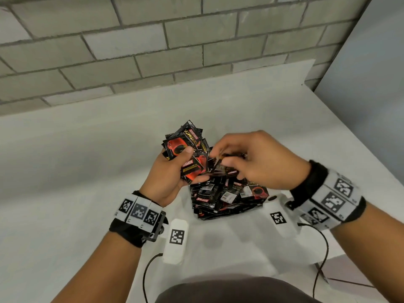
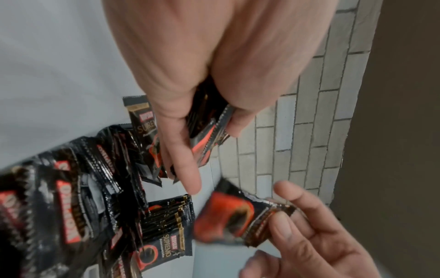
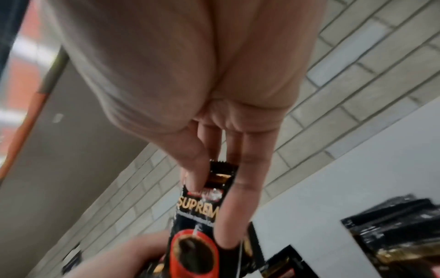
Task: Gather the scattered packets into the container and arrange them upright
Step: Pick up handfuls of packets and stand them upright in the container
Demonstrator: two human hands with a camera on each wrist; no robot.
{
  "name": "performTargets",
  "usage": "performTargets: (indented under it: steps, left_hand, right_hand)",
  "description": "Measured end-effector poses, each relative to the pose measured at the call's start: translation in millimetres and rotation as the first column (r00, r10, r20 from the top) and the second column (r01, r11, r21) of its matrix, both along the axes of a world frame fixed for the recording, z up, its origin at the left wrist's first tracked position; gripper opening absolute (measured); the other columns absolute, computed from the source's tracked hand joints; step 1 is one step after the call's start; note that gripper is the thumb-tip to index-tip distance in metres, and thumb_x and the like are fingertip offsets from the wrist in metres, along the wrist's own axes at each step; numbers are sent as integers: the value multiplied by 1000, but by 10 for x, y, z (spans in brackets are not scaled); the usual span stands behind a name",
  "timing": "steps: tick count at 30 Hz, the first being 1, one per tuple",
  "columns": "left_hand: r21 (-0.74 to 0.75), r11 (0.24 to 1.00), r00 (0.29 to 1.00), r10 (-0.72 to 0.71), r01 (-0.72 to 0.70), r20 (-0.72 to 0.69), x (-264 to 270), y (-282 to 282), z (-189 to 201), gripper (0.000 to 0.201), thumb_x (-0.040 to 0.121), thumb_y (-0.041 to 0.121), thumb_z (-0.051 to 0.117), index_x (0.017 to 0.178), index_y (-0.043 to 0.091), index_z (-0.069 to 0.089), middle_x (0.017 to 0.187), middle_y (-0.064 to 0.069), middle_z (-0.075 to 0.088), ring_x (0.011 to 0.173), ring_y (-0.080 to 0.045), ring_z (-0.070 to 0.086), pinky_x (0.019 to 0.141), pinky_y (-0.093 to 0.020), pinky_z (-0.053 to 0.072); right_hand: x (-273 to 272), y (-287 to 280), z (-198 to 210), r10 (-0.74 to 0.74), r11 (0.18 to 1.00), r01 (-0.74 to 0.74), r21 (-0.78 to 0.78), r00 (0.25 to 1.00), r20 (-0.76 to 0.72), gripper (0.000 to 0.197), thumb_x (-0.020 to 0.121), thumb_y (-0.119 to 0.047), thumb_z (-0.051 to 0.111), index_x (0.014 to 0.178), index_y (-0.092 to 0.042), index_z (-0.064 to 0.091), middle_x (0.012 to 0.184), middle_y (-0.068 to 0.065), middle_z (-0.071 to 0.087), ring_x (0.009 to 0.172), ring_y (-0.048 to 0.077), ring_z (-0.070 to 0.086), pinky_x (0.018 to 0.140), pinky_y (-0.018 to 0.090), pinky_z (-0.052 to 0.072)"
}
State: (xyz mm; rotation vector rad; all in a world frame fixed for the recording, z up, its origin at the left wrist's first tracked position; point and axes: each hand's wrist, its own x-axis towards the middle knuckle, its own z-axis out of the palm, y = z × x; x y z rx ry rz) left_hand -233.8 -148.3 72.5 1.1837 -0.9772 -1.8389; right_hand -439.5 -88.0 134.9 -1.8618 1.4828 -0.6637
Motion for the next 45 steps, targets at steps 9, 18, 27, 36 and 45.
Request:
performTargets:
  steps: [9,18,27,36,45]
  left_hand:
    - [32,999,999,-30,29,16,119,28,-101,34,100,18,62,133,10,58,126,-17,71,106,-39,73,73,-50,63]
    - [41,996,995,-86,84,48,105,53,-147,34,101,16,62,134,9,57,123,-16,72,104,-35,75,77,-57,63]
    - [31,994,992,-110,108,56,131,28,-148,36,101,17,62,135,8,56,125,-18,71,104,-37,74,75,-55,63]
    - [38,993,992,-117,115,51,88,34,-119,33,100,16,62,133,10,57,122,-14,73,104,-34,75,73,-52,64]
    - [41,993,992,-115,113,50,104,38,-101,33,100,16,62,132,10,58,121,-14,73,103,-35,75,73,-51,64]
  right_hand:
    - [-825,-234,-246,-267,960,278,15,935,-233,25,78,-3,78,90,-25,77,76,-12,73,69,-3,68,66,2,45]
    - [-753,-386,-647,-135,990,102,-95,867,-480,14,81,-15,79,94,-18,75,85,-5,60,80,17,58,74,34,51]
    - [-760,-489,-568,-71,997,44,-64,849,-524,13,79,-10,79,86,-15,69,79,-6,60,71,15,55,69,33,51]
    - [-638,-416,-746,7,1000,-11,-2,816,-578,15,82,-5,70,85,-17,61,80,-10,51,73,15,51,65,27,40]
    - [-741,-494,-678,-77,997,55,-56,821,-566,12,80,-11,77,86,-13,66,80,-4,56,75,19,54,67,31,46]
